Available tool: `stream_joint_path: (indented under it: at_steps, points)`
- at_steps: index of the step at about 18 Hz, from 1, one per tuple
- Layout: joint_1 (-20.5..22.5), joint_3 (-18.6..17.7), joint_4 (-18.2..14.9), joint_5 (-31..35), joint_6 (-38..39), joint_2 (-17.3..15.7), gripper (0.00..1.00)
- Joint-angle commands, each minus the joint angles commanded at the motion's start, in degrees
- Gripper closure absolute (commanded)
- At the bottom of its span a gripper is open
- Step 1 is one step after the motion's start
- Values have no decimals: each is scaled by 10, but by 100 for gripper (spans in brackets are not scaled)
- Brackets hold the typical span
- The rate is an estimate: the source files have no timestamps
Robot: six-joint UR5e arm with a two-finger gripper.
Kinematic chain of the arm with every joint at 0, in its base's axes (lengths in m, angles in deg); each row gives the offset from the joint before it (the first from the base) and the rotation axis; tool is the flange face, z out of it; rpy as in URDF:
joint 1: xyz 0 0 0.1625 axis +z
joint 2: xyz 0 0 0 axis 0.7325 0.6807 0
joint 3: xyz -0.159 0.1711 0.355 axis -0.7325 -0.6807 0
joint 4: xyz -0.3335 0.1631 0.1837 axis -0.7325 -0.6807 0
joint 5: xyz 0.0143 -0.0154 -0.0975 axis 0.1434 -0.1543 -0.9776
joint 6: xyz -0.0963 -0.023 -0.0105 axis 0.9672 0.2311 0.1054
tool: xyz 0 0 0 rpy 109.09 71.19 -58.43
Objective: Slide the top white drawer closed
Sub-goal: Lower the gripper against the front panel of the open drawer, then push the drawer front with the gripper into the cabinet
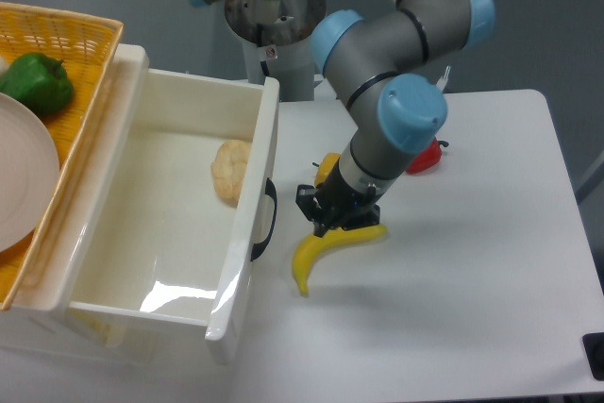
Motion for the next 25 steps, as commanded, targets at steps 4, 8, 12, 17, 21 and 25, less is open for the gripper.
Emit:
stream_joint_path:
  at_steps: [4,8,12,17,21,25]
  points:
    - [4,0,-4,-45,0,4,98]
    - [4,-1,-9,-65,-1,4,98]
    - [1,-1,-12,-69,-1,3,98]
    - [-6,-1,-19,-74,-1,-1,98]
    - [-15,-1,-20,-74,2,-2,98]
    - [-25,-1,-29,-74,6,-3,98]
